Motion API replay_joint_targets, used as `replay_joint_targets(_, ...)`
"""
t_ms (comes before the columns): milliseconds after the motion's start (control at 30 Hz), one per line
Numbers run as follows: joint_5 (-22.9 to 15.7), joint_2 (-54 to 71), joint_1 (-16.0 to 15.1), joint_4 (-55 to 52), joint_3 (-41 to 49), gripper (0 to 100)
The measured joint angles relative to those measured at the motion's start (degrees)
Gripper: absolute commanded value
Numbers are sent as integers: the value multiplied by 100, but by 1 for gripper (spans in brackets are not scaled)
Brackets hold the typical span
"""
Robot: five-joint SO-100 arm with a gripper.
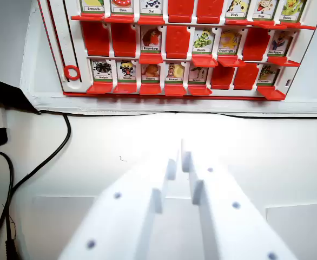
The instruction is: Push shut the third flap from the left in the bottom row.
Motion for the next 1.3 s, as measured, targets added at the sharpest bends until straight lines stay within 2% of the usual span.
replay_joint_targets(167,88,0,-237,0,0,0)
replay_joint_targets(467,114,26,-246,-70,185,0)
replay_joint_targets(767,149,290,-202,-1063,1846,0)
replay_joint_targets(967,466,290,-44,-2329,3498,0)
replay_joint_targets(1100,466,272,-79,-3287,4438,0)
replay_joint_targets(1300,413,-483,-44,-4755,4904,0)
